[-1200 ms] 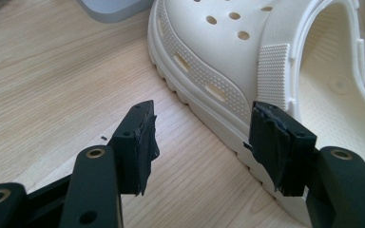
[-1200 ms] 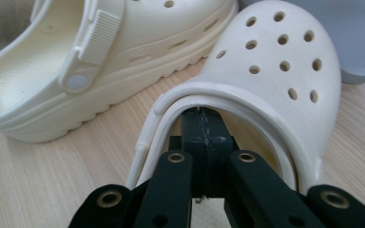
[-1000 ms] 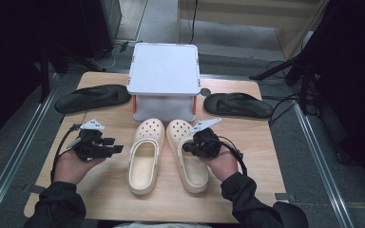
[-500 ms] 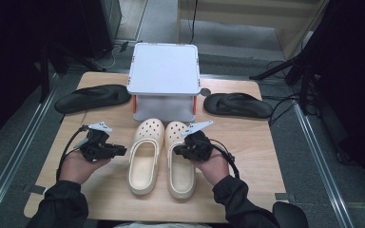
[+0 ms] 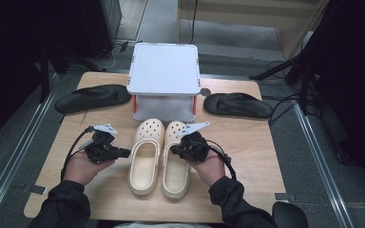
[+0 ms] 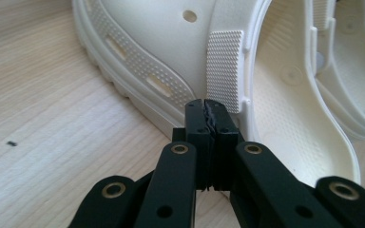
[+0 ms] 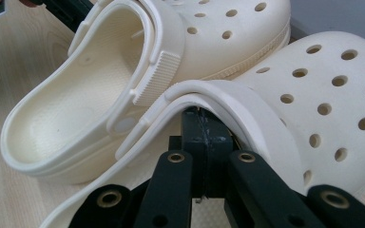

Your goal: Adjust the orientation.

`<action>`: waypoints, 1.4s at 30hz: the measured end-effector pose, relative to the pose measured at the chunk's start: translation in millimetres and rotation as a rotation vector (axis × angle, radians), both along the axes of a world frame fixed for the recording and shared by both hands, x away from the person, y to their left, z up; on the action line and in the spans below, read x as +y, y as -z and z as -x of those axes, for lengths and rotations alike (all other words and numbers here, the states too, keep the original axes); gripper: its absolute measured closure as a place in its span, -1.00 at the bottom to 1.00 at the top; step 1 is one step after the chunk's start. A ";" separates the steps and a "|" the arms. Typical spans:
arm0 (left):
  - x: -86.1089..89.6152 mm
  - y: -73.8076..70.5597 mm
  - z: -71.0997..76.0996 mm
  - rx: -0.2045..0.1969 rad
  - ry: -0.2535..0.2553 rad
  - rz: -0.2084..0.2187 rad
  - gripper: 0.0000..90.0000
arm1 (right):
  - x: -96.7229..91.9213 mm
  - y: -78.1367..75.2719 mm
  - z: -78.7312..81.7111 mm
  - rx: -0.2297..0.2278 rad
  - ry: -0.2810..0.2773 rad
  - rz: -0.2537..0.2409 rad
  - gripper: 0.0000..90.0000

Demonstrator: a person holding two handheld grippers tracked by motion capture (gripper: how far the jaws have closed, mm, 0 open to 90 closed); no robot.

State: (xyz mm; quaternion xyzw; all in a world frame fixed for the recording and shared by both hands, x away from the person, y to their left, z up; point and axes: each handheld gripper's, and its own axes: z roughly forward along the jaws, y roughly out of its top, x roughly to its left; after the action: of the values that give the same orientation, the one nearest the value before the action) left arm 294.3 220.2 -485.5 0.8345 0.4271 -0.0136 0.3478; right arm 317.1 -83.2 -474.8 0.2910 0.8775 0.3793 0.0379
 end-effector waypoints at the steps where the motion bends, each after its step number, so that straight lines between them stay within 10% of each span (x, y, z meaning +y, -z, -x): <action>1: -1.6 0.2 0.6 0.002 0.002 -0.002 0.99 | 0.4 0.3 0.1 -0.001 0.001 0.000 1.00; 17: -13.1 4.2 4.5 0.024 0.045 0.007 0.98 | -2.4 0.9 -3.0 -0.002 0.026 -0.014 1.00; 25: 3.4 -8.2 7.7 -0.023 -0.037 0.048 0.97 | -10.5 -0.4 -1.9 -0.011 0.051 -0.024 0.90; 42: 4.4 -48.3 -17.6 -0.081 -0.067 0.091 0.52 | -27.4 -13.2 29.0 0.005 0.063 -0.103 0.21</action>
State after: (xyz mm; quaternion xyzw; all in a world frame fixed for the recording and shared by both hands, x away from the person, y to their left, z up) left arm 312.0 224.6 -437.1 0.8031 0.4391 0.0125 0.4025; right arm 288.1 -110.7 -461.6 0.3212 0.8472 0.4219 0.0324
